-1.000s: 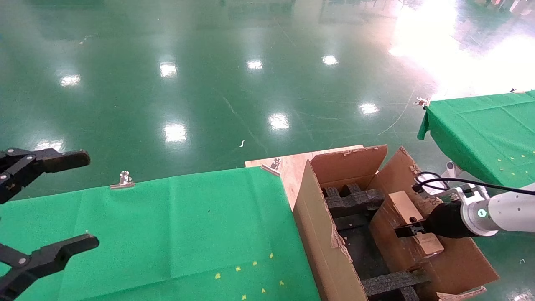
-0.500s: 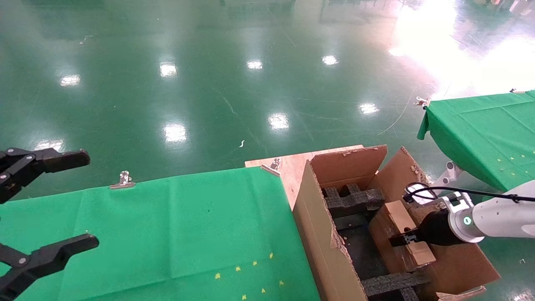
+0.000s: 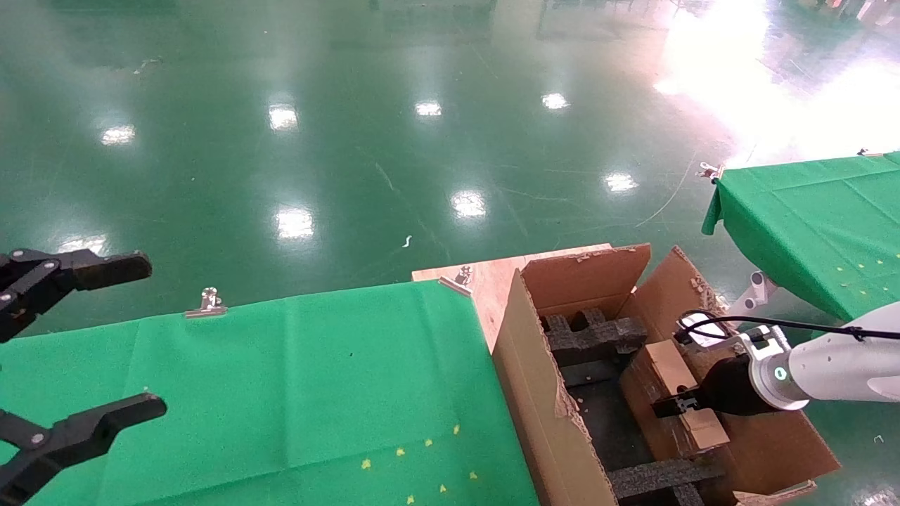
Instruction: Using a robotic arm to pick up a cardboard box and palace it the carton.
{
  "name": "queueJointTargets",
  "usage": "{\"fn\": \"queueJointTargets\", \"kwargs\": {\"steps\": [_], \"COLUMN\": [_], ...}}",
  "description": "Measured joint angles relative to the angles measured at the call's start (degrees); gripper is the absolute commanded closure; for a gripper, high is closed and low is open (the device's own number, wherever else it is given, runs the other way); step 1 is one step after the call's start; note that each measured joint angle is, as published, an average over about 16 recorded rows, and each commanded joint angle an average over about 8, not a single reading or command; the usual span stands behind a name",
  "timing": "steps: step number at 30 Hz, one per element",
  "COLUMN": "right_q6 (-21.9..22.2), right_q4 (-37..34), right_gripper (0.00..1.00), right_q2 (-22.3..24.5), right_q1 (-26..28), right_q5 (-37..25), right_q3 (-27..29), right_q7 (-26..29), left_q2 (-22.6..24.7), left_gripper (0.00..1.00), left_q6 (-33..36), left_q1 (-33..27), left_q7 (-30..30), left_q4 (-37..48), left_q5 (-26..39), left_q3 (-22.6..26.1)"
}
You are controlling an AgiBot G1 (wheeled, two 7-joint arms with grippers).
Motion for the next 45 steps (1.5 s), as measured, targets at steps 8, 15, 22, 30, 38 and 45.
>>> {"fn": "queueJointTargets", "kwargs": {"steps": [8,15,22,30,38,45], "right_q6": [0.0,0.3,0.9,2.3,3.8,3.4], "right_q4": [0.4,0.9,2.2,4.8,11.0,19.6], "right_gripper": [0.00,0.00,0.00,0.00,0.00,0.00], "right_q2": [0.3,0.8,1.6,3.0,4.8,7.0], "right_q1": [0.4,1.0,1.9,4.1,9.2,13.3], "right_q5": [-0.1,-0.2,-0.4,-1.0,-2.0,0.6], "right_q3": [0.0,0.2,0.4,1.1,2.9,6.3], "right_q7": [0.2,0.3,0.5,0.6,-2.1,-9.3], "left_q2": [0.0,0.0,0.0,0.0,0.0,0.0], "left_gripper": [0.00,0.00,0.00,0.00,0.00,0.00], "left_q6": [0.0,0.0,0.0,0.0,0.0,0.0], "left_q1": [0.0,0.0,0.0,0.0,0.0,0.0], "left_q7": [0.0,0.0,0.0,0.0,0.0,0.0], "left_q4": [0.0,0.0,0.0,0.0,0.0,0.0], "left_q5": [0.0,0.0,0.0,0.0,0.0,0.0], "left_q3": [0.0,0.0,0.0,0.0,0.0,0.0]}}
